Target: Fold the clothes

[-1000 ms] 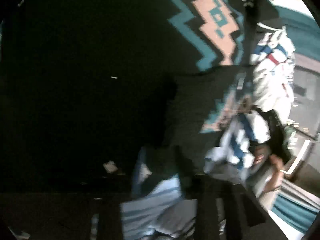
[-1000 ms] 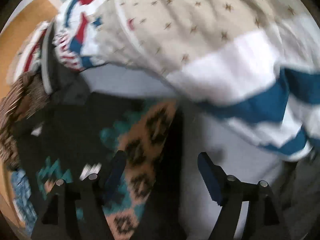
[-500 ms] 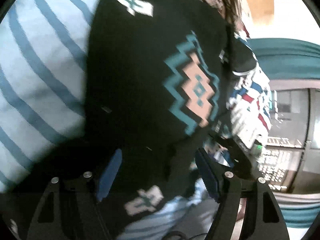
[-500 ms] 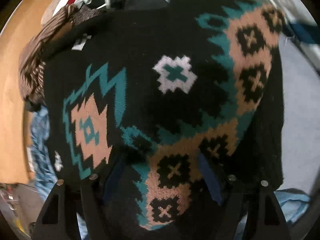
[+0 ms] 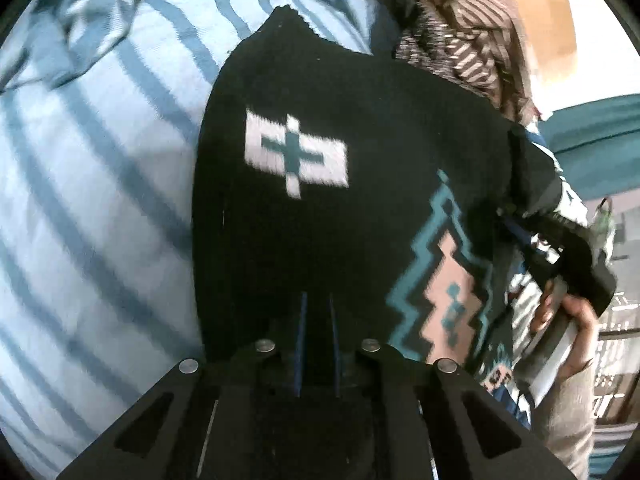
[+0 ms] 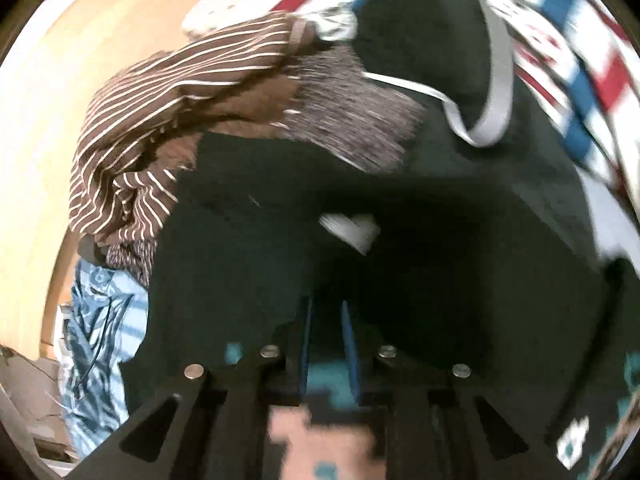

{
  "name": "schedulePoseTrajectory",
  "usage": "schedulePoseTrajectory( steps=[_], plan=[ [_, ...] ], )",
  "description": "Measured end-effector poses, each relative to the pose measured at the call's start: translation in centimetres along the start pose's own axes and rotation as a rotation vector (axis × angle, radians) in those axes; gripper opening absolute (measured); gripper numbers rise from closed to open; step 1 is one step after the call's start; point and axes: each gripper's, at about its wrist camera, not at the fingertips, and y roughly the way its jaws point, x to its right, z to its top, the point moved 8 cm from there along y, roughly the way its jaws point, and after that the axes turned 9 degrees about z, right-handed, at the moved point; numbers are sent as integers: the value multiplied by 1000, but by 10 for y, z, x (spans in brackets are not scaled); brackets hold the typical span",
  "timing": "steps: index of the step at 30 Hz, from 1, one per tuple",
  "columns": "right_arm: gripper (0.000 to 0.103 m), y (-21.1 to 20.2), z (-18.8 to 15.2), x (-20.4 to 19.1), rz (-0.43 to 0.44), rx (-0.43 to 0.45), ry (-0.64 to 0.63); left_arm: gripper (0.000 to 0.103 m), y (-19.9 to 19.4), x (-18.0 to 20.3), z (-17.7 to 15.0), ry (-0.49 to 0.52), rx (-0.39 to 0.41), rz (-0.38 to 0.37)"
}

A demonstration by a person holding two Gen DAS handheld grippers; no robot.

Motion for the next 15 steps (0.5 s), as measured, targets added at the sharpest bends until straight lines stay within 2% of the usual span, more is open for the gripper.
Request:
schedulePoseTrajectory(
  steps=[4,6,8,9,11,15],
  plan=[
    [19,6,56,-8,-42,77,-18,11,9,0,26,-39,-4,-39],
    [22,-8,90,-1,-41,198,27,11,12,-5,39,-72,12,-43],
    [56,-30,112,4,-14,341,77,11,13,-10,48,-126,20,-60],
    [60,-38,114,4,-1,377,94,11,14,-13,53,-152,25,-68],
    [60,-39,104,-5,54,346,77,11,10,-13,59,-163,49,-71],
    [60,-20,26,-28,138,97,-13,11,3,-6,67,-125,103,-73]
  ],
)
